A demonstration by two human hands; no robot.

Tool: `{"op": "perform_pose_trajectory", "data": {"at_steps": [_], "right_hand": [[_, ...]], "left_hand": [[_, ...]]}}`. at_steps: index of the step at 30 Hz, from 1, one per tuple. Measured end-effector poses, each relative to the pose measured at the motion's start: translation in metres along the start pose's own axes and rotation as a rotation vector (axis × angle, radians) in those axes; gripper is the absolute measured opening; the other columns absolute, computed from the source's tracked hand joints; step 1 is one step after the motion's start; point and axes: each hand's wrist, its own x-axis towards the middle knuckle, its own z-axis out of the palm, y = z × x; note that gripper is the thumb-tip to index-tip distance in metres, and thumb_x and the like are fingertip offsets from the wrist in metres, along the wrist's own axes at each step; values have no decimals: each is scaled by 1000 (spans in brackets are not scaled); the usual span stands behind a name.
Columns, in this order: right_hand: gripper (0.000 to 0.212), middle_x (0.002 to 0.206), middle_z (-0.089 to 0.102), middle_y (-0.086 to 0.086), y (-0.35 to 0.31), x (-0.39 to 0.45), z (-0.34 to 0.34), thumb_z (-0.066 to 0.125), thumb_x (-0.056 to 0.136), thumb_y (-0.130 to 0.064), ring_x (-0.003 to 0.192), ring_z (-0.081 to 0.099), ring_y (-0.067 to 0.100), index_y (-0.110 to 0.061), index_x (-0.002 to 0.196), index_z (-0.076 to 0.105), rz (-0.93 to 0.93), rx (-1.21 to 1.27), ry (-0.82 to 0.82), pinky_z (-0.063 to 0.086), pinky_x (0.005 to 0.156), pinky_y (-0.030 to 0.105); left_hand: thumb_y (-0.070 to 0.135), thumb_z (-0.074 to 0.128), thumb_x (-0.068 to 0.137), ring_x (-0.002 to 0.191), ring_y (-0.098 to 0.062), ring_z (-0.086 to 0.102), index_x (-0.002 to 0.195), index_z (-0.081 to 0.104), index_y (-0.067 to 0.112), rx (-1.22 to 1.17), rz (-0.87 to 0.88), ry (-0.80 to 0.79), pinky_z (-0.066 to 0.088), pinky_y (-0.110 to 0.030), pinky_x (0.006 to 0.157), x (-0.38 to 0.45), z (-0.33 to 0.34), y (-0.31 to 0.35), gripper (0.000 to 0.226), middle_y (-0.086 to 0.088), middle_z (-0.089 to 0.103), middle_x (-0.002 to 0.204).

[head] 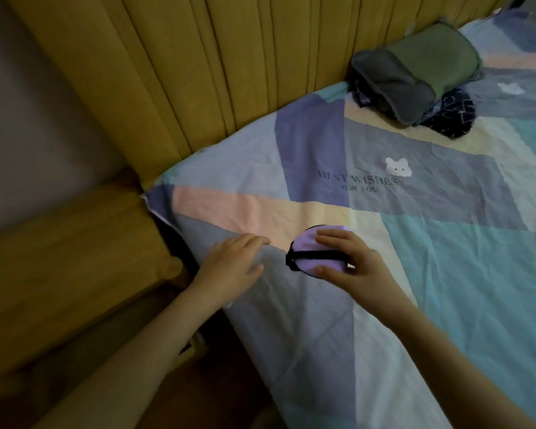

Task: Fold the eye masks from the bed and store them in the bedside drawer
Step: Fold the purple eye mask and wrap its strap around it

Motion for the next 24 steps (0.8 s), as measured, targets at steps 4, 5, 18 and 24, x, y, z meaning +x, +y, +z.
{"op": "perform_pose_trajectory", "data": {"at_steps": [4,5,18,24], "right_hand": [[32,124,57,-11,-21,-4,45,66,85,-8,114,55,1,-23,113,64,-44,24,-137,48,86,12],[31,123,58,-10,-26,-6,58,65,86,-7,113,55,0,-22,113,65,-57,26,-176,48,85,11],[51,127,50,-14,-65,-56,273,65,83,-4,121,48,4,-35,122,54,-119,-79,-662,47,100,30],[57,120,47,-22,-57,-70,389,66,83,-3,120,48,5,-25,132,49,-39,-144,-787,46,99,24]], "left_hand": [[35,50,94,122,-13,47,136,41,30,61,-140,27,36,-31,94,-69,-4,-30,43,11,48,138],[35,50,95,124,-12,46,136,40,32,71,-169,28,36,-31,95,-86,-5,-38,43,12,46,139],[35,46,97,134,-14,38,146,29,27,102,-577,53,33,-35,106,-301,21,-161,52,8,40,147],[29,47,96,123,-19,47,143,33,23,170,-628,28,40,-35,93,-367,51,-238,49,3,49,137]]}}
